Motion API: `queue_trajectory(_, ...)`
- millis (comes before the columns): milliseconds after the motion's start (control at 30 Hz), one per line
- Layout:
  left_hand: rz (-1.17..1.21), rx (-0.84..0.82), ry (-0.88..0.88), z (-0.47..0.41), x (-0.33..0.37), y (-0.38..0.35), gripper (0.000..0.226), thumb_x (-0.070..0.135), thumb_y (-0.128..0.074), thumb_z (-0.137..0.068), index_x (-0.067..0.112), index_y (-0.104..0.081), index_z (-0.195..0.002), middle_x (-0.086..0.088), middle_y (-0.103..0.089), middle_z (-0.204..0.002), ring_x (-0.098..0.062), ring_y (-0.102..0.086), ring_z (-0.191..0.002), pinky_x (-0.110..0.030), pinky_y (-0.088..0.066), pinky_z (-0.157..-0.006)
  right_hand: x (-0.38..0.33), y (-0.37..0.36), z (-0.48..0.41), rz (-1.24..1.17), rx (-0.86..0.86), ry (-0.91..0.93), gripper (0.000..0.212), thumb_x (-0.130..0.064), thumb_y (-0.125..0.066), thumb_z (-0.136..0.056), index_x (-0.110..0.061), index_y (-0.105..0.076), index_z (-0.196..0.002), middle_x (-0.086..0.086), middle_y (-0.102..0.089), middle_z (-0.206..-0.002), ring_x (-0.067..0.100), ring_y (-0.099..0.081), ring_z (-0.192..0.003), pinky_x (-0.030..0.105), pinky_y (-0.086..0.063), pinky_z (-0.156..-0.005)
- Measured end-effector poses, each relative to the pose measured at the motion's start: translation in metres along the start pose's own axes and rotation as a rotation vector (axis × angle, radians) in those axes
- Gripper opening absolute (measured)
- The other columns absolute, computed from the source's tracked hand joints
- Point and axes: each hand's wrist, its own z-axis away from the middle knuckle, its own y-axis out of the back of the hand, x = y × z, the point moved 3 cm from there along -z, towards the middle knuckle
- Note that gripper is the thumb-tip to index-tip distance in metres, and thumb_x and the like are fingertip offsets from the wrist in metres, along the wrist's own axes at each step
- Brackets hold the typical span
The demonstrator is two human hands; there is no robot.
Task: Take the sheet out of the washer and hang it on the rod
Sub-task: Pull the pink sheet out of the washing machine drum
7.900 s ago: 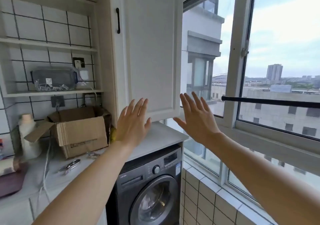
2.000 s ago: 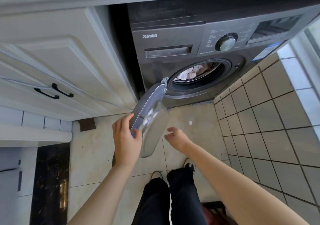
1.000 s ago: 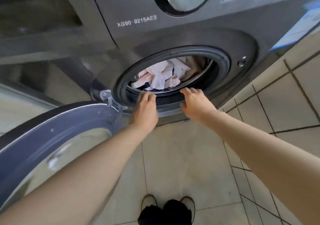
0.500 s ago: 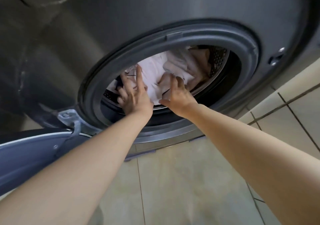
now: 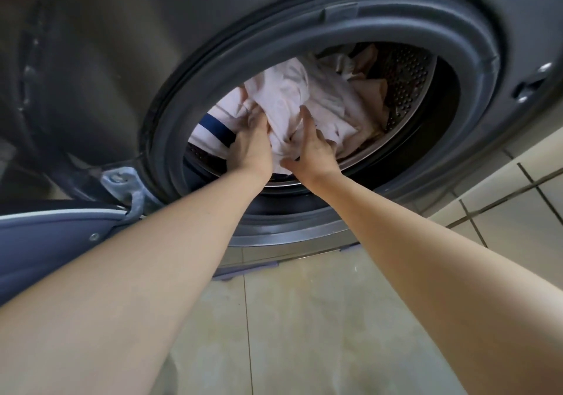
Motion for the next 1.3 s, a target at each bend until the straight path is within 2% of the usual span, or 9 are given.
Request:
queue_trajectory(100,0.186,0.068,0.099,0.004,0.004,0.003,0.02,0.011,-0.039,-0.094,0.01,-0.051,-0.11,-0.02,-0.059,-0.11,-0.041,-0.056,-0.102,-0.038,-0.049,-0.079,0.001,0.001,0.001,0.01,0.013,-0.012,0.1,-0.023,-0.07,-0.082,-0.034,0.004,-0.15,0.007,-0.051,-0.136,0.039,-0.043,-0.126,0.05,-0.032,-0.103)
queue_trajectory(233,0.225,0.043,0.123,0.019,0.004,0.003,0.027,0.012,-0.049,-0.089,0.015,-0.054,-0.115,-0.016,-0.061,-0.113,-0.035,-0.053,-0.105,-0.031,-0.036,-0.071,0.001,0.008,0.006,-0.186,-0.031,-0.014,0.09,-0.022,-0.072,-0.08,-0.025,-0.014,-0.149,0.011,-0.055,-0.124,0.031,-0.053,-0.114,0.045,-0.043,-0.099)
queue_trajectory(400,0.511,0.087,0.233,0.044,0.008,0.01,0.03,0.028,-0.048,-0.092,0.009,-0.042,-0.114,-0.015,-0.059,-0.111,-0.031,-0.053,-0.096,-0.033,-0.04,-0.073,-0.001,0.019,0.02,-0.267,0.002,-0.015,0.01,-0.015,-0.052,-0.088,-0.022,-0.05,-0.094,-0.006,-0.056,-0.069,0.028,-0.061,-0.076,0.04,-0.054,-0.074)
queue_trajectory(500,0.706,0.064,0.265,0.055,0.016,0.015,0.056,0.04,-0.057,-0.09,0.014,-0.033,-0.133,-0.005,-0.054,-0.124,-0.024,-0.05,-0.1,-0.03,-0.04,-0.08,-0.008,0.025,0.035,-0.188,0.061,0.01,0.017,-0.018,-0.052,-0.088,-0.031,-0.05,-0.078,-0.009,-0.055,-0.067,0.031,-0.057,-0.085,0.045,-0.05,-0.08)
queue_trajectory(600,0.712,0.041,0.265,0.062,0.019,0.021,0.069,0.048,-0.064,-0.083,0.025,-0.03,-0.139,0.0,-0.053,-0.126,-0.021,-0.051,-0.1,-0.037,-0.048,-0.088,-0.016,0.035,0.057,-0.242,0.067,0.085,0.006,-0.011,-0.056,-0.089,-0.012,-0.061,-0.094,0.004,-0.063,-0.076,0.029,-0.059,-0.082,0.041,-0.05,-0.078)
queue_trajectory(833,0.512,0.038,0.066,0.1,0.016,0.038,0.033,0.026,-0.068,-0.081,0.026,-0.051,-0.109,0.0,-0.067,-0.097,-0.025,-0.061,-0.088,-0.031,-0.047,-0.069,-0.012,0.066,0.134,-0.326,-0.018,-0.016,0.005,-0.014,-0.061,-0.083,-0.013,-0.06,-0.088,0.002,-0.063,-0.072,0.019,-0.058,-0.07,0.034,-0.049,-0.069)
queue_trajectory(1067,0.196,-0.032,-0.208,0.172,0.018,0.042,0.027,0.004,-0.069,-0.07,0.018,-0.062,-0.093,-0.003,-0.061,-0.098,-0.034,-0.058,-0.086,-0.049,-0.048,-0.077,-0.004,0.095,0.173,-0.373,0.154,-0.234,0.046,-0.032,-0.067,-0.078,-0.021,-0.037,-0.111,0.006,-0.047,-0.115,0.021,-0.054,-0.097,0.043,-0.052,-0.079)
queue_trajectory(1167,0.101,-0.01,-0.355,0.201,0.017,0.046,0.032,-0.002,-0.073,-0.062,0.017,-0.069,-0.087,-0.003,-0.064,-0.094,-0.029,-0.047,-0.086,-0.033,-0.042,-0.071,-0.013,0.094,0.172,-0.356,-0.071,-0.245,0.088,-0.047,-0.075,-0.074,-0.023,-0.022,-0.14,0.008,-0.033,-0.136,0.023,-0.04,-0.123,0.035,-0.04,-0.098)
queue_trajectory(1300,0.066,-0.034,-0.447,0.233,0.014,0.05,0.025,-0.004,-0.073,-0.058,0.013,-0.062,-0.072,-0.005,-0.057,-0.082,-0.026,-0.055,-0.067,-0.021,-0.019,-0.059,-0.025,0.067,0.178,-0.327,-0.338,-0.267,0.123,-0.066,-0.075,-0.058,-0.031,0.002,-0.148,0.007,-0.028,-0.15,0.024,-0.035,-0.135,0.038,-0.035,-0.108)
